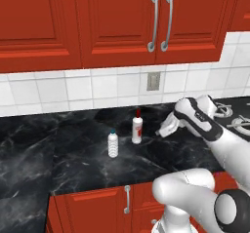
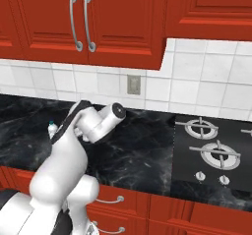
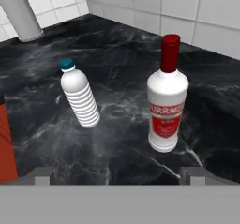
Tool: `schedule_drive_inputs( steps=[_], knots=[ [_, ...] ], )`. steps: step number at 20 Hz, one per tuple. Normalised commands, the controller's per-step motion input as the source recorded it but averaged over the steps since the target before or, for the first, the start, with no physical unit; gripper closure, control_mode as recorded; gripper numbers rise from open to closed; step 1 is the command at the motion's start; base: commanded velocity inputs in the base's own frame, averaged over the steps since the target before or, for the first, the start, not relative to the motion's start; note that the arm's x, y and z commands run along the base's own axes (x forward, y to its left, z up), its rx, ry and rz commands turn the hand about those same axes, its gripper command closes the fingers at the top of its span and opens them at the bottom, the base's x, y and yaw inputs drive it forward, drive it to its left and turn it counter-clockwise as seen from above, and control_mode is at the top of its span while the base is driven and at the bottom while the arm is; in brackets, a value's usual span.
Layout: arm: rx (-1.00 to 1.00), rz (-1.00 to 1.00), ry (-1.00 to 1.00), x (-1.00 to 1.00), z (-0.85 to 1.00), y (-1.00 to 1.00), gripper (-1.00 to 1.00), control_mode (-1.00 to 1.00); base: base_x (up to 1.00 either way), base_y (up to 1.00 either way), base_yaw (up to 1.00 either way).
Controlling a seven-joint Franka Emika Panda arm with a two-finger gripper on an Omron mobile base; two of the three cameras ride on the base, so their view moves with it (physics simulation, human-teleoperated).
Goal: Place the drinks on the dining counter in a tight cluster.
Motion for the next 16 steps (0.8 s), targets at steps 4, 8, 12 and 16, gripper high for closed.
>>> schedule_drive_inputs(
  steps=[4, 8, 12, 16],
  knots=[
    [0.0, 0.1, 0.0, 0.5, 0.0, -0.28, -1.0, -1.0, 0.0, 0.0, 0.0],
    [0.0, 0.01, -0.01, 0.32, -0.05, -0.08, -1.0, -1.0, 0.0, 0.0, 0.0],
    [0.15, 0.06, -0.07, 0.26, -0.17, 0.0, -1.0, -1.0, 0.0, 0.0, 0.0],
    [0.21, 0.05, -0.13, 0.18, -0.13, 0.0, -1.0, -1.0, 0.0, 0.0, 0.0]
  ],
)
